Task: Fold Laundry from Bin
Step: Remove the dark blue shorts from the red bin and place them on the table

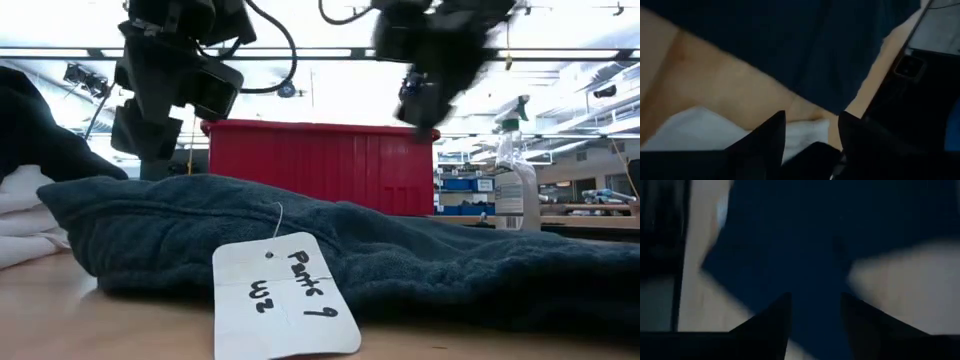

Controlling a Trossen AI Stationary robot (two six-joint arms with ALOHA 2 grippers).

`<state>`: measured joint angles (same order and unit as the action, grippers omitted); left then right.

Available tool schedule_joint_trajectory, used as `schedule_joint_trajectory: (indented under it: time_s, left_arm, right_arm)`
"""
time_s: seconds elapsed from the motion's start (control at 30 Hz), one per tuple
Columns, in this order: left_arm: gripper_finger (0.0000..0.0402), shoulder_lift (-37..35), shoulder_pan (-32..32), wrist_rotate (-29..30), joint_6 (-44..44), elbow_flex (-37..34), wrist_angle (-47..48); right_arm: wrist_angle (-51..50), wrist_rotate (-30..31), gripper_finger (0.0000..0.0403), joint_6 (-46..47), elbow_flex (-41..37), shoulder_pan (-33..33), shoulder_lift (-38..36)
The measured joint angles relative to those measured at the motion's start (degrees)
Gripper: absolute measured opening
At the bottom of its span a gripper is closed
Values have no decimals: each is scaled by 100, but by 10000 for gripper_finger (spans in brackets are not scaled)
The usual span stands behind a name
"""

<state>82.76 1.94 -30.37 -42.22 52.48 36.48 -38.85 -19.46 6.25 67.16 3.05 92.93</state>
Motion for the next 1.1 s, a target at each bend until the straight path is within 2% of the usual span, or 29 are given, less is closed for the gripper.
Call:
schedule_joint_trajectory:
  time_s: [0.2, 0.4, 0.57, 0.73, 0.83, 1.0, 1.1]
  left_arm:
    - [164, -100, 684, -195, -761, -257, -997]
    - [163, -72, 1330, -60, -1688, -270, -1177]
    - [163, 206, 1396, 209, -2299, -268, -1610]
    - [163, 779, 1393, 200, -2240, -302, -2589]
    - [162, 1070, 1442, 222, -1802, -293, -3321]
    - [162, 1606, 1380, 296, -912, -303, -2855]
    - [162, 1836, 1168, 404, -406, -297, -2917]
  right_arm:
    - [1238, 458, 173, -3, 17, -549, 65]
    - [1358, 10, 175, -19, 15, -833, 275]
    - [1323, -169, 173, -39, 13, -837, 314]
    - [1036, -88, 172, -1, 13, -850, 161]
    - [778, 310, 172, -27, 13, -854, -122]
    - [656, 539, 172, 7, 13, -854, -688]
    - [584, 715, 172, 166, 13, -854, -1007]
